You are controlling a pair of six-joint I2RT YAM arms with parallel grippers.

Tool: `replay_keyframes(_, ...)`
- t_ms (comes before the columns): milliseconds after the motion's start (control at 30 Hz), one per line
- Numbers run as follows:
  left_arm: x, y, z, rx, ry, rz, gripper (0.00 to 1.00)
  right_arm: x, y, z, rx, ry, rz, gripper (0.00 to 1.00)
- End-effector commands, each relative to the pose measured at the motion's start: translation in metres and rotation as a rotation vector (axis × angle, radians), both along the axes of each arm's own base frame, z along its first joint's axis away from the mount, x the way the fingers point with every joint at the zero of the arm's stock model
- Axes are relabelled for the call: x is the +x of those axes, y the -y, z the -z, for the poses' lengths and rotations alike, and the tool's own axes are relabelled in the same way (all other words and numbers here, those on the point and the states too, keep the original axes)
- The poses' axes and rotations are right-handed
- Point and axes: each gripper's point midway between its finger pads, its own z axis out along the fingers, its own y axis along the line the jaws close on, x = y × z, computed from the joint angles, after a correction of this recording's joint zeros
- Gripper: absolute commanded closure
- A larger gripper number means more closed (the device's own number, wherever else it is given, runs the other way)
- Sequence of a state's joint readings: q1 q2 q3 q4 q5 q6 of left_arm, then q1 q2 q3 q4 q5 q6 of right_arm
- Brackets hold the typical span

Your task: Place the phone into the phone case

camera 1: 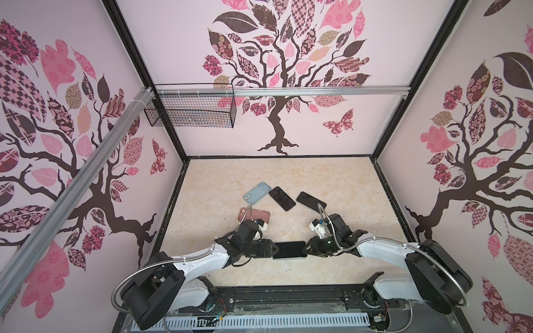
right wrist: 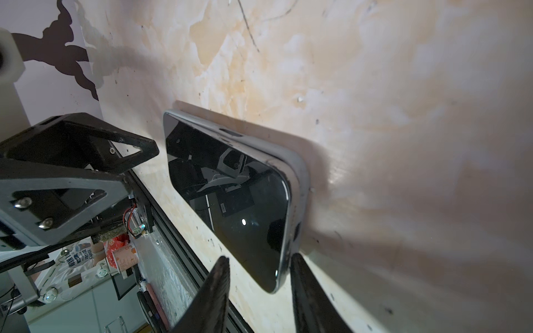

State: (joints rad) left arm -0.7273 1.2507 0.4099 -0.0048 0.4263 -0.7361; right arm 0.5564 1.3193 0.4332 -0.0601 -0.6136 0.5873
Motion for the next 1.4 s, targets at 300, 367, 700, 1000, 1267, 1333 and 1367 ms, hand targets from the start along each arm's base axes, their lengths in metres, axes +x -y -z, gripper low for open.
replay_keyframes(300,-0.008,-0.004,0.015,0.016,-0.028,0.016,0.52,0.005,0.004,-0.006,-0.088,0.068,-0.029,0.75)
replay_keyframes(367,-0.009,-0.003,0.016,0.013,-0.034,0.021,0.53,0.004,0.002,-0.007,-0.085,0.069,-0.038,0.78)
replay_keyframes(700,-0.015,-0.006,0.026,0.026,-0.061,0.026,0.60,-0.001,-0.006,-0.003,-0.079,0.053,-0.075,0.89)
replay_keyframes(1000,-0.020,-0.009,0.036,0.040,-0.080,0.029,0.65,-0.005,-0.008,0.007,-0.115,0.049,-0.092,0.90)
replay_keyframes(1267,-0.022,-0.010,0.036,0.035,-0.084,0.033,0.69,-0.008,-0.010,0.018,-0.144,0.036,-0.107,0.91)
replay_keyframes(1333,-0.022,-0.010,0.036,0.035,-0.085,0.033,0.69,-0.008,-0.008,0.020,-0.162,0.039,-0.105,0.87)
replay_keyframes(1367,-0.022,-0.010,0.037,0.035,-0.086,0.032,0.69,-0.008,-0.006,0.022,-0.172,0.039,-0.105,0.86)
